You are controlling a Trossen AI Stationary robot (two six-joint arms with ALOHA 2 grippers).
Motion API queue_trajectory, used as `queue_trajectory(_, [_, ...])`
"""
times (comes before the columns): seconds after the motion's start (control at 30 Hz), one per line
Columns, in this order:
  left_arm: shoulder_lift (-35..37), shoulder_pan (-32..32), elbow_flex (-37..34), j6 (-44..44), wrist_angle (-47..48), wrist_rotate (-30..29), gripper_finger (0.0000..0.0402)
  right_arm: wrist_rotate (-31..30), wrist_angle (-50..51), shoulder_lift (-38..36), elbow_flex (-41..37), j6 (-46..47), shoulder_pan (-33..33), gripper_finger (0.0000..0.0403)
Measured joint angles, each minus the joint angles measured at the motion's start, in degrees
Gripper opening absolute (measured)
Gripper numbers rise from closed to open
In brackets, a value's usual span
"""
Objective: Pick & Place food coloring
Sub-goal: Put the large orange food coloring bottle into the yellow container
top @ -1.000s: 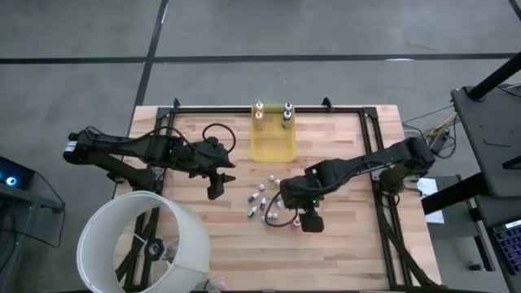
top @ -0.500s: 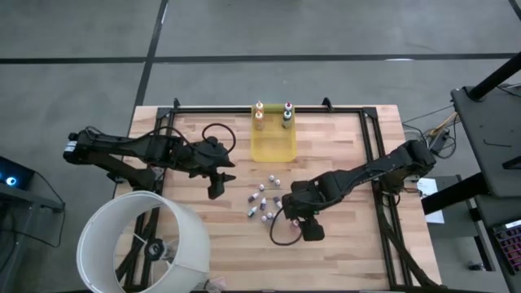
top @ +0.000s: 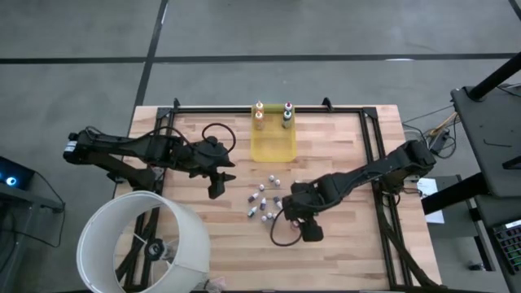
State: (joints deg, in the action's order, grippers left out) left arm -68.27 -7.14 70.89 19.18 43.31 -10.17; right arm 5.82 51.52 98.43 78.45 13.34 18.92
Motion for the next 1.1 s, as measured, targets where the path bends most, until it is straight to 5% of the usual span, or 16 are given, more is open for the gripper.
queue_trajectory(1.1, [0.0, 0.0, 0.0, 0.2, 0.0, -0.5, 0.0172, 0.4, -7.6, 0.0, -6.6, -3.1, 0.0, 0.0224])
